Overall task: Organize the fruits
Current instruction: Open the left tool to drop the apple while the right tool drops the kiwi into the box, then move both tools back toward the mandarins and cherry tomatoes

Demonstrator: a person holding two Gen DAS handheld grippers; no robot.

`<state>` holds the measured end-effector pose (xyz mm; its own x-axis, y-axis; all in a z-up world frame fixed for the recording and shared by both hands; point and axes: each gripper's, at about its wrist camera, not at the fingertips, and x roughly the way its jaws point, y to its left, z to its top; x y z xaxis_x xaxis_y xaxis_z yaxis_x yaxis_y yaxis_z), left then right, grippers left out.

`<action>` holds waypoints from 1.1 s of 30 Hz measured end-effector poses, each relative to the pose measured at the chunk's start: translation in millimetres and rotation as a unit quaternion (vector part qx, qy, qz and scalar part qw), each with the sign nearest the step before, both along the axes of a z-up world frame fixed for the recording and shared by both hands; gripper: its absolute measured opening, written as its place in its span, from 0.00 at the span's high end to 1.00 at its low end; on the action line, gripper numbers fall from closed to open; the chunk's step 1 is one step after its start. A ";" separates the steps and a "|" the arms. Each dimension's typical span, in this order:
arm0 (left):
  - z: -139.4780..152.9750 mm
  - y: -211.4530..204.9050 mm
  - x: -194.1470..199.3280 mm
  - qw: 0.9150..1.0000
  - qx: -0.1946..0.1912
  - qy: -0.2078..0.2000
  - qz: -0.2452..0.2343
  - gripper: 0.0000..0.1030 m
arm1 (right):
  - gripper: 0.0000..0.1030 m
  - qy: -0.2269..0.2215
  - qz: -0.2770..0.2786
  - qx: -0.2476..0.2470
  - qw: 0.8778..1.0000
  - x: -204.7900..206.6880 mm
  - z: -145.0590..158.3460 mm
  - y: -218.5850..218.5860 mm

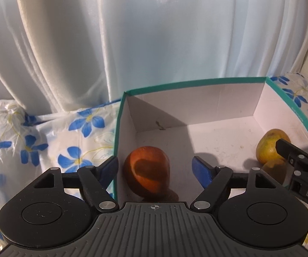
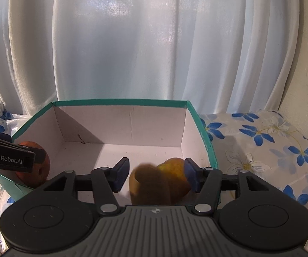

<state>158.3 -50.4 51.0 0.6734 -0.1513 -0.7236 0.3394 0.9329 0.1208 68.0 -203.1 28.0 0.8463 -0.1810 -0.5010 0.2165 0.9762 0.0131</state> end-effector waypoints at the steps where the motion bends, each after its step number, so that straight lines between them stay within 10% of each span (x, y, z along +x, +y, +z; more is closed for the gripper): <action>1: 2.4 1.5 -0.8 1.000 0.002 -0.003 0.004 0.21 | 0.21 -0.014 0.001 -0.004 1.000 -4.1 4.0 1.0; 4: 8.0 6.6 -4.2 1.000 0.000 -0.007 0.009 0.20 | 0.01 -0.047 -0.002 -0.024 0.999 -15.9 14.8 6.0; 14: 19.2 24.1 -25.6 1.000 -0.003 -0.020 0.013 0.19 | 0.00 -0.146 -0.044 -0.069 0.986 -62.1 35.2 18.6; 33: -40.7 37.0 -127.5 0.995 0.014 -0.043 -0.090 0.17 | 0.00 -0.029 -0.034 -0.005 0.999 -132.8 -21.5 26.2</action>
